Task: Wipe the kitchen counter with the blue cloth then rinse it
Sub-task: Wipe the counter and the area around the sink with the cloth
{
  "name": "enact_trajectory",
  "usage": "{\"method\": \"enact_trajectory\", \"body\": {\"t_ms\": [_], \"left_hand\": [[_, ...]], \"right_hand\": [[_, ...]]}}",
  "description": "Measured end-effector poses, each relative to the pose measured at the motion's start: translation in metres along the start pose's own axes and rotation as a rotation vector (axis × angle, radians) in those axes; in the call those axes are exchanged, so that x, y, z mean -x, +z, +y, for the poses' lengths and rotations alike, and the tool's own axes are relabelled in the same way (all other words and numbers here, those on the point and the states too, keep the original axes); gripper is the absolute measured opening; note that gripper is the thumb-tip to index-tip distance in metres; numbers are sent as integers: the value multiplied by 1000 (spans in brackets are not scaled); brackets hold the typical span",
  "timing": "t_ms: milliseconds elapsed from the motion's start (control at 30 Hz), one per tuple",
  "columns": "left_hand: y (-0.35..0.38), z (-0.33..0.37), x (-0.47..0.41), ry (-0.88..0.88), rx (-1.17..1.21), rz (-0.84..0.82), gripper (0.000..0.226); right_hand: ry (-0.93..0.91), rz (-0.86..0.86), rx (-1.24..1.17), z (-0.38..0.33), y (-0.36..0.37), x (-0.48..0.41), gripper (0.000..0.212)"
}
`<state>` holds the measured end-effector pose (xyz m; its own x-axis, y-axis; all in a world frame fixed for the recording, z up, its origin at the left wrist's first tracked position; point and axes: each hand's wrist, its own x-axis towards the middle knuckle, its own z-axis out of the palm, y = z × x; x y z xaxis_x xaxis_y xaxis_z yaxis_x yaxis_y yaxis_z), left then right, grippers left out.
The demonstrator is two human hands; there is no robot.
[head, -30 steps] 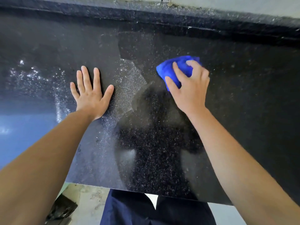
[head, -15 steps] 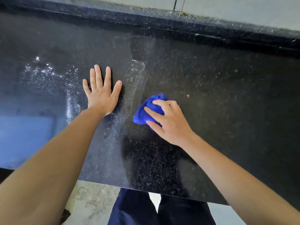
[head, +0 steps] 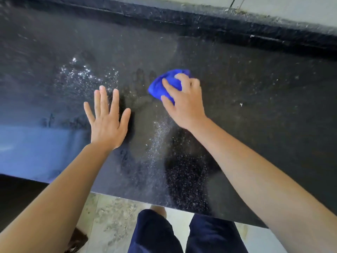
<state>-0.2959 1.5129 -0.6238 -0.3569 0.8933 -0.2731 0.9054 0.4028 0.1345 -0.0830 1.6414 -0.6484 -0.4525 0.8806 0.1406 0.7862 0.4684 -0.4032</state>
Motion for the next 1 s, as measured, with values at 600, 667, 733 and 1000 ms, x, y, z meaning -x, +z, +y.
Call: {"method": "enact_trajectory", "body": {"t_ms": [600, 667, 733, 1000], "left_hand": [[12, -33, -6, -87, 73, -41, 75], [13, -34, -5, -92, 82, -34, 74], [13, -34, -4, -100, 90, -24, 73], [12, -32, -7, -69, 72, -50, 73]], "right_hand": [[284, 4, 217, -15, 16, -113, 55], [-52, -92, 124, -36, 21, -83, 51], [-319, -193, 20, -40, 15, -47, 46], [109, -98, 174, 63, -31, -74, 48]]}}
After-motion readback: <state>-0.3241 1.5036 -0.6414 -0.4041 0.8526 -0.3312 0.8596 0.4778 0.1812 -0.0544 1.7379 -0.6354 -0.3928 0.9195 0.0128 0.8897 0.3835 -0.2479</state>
